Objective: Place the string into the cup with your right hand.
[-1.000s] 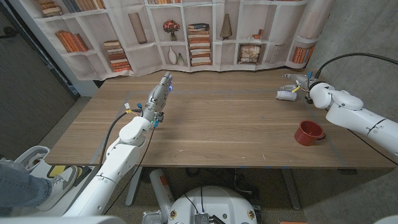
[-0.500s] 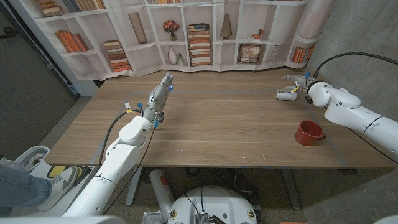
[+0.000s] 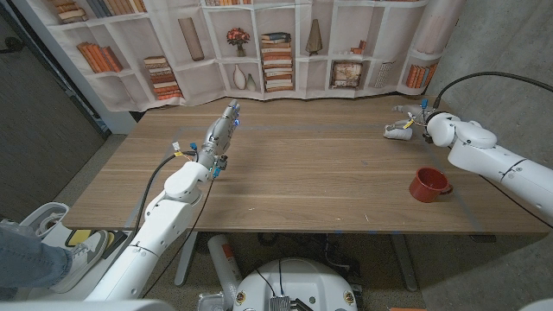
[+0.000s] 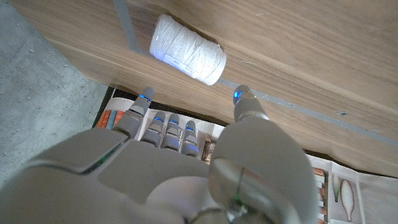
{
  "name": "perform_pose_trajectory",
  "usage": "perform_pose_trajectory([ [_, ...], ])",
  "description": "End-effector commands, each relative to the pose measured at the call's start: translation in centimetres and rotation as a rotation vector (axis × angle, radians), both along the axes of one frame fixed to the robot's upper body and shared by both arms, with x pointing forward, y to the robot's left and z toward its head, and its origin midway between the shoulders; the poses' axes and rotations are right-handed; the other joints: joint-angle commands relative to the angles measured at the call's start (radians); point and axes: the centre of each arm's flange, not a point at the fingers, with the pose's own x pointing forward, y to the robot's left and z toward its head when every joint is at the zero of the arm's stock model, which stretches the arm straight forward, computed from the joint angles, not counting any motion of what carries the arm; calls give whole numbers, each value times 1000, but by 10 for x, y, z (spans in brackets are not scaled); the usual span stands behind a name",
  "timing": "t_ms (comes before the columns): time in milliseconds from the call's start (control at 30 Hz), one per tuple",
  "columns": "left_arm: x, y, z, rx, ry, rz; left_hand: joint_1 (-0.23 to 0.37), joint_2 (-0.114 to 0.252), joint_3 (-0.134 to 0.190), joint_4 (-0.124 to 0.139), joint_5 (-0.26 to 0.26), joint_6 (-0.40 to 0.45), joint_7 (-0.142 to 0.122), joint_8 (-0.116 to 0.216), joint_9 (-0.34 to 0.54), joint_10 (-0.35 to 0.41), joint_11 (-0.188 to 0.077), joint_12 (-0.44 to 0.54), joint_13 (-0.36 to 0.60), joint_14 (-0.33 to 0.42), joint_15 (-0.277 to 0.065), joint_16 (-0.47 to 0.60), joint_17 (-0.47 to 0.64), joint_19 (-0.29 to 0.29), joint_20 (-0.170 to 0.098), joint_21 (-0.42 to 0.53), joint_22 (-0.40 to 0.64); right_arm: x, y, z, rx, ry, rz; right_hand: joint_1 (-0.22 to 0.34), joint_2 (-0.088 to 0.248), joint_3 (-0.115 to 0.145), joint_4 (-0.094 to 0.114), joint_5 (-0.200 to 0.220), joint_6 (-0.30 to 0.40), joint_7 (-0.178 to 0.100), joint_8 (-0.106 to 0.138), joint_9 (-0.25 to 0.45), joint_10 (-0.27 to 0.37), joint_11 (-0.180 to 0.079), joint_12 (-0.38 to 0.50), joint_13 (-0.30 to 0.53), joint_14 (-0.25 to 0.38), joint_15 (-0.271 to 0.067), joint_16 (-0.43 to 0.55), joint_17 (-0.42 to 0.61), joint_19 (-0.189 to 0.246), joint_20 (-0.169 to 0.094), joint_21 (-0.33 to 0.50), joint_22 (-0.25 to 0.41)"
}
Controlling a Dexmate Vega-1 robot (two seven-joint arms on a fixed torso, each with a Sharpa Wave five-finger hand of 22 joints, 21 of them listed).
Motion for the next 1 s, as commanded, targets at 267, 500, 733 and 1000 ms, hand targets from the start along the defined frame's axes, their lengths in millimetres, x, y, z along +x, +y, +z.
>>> perform_pose_trajectory([
  [267, -2, 0, -6, -3, 11, 10, 11, 2, -2, -1, 0, 7, -1, 2, 6, 5, 0, -2, 2, 6, 2, -1, 4, -24, -16, 0, 5, 12, 1, -1, -30, 55, -34, 21, -4, 9, 3, 9, 11, -1, 8, 1, 13, -4, 12, 4, 11, -3, 8, 2, 13, -6, -3, 1],
  [500, -2, -1, -7, -4, 13, 6, 12, 3, -4, -1, 0, 8, -1, 2, 6, 6, 0, -2, 2, 6, 1, -1, 5, -25, -16, -1, 5, 17, 1, -3, -43, 79, -48, 36, -4, 15, 5, 12, 33, -2, 17, 2, 20, -6, 16, 4, 22, -6, 11, 3, 23, -5, -4, 2],
  [733, -3, -1, -6, 2, 13, 12, 12, 4, -5, -1, 0, 9, 0, 2, 6, 7, 3, -2, 2, 6, 1, -1, 5, -25, -16, -1, 5, 21, 0, -4, -35, 91, -58, 48, -4, 19, 6, 14, 41, -3, 18, 2, 30, -7, 20, 4, 35, -11, 15, 3, 33, -6, -4, 2],
  [1000, -2, -2, -7, 7, 23, 13, 13, 5, -7, -1, 0, 11, 0, 2, 6, 5, -3, -3, 2, 7, 2, 0, 5, -25, -15, -1, 5, 26, -4, -6, -21, 96, -71, 59, -4, 23, 8, 15, 53, -4, 21, 2, 43, -9, 25, 4, 48, -19, 17, 3, 45, -10, -4, 2],
])
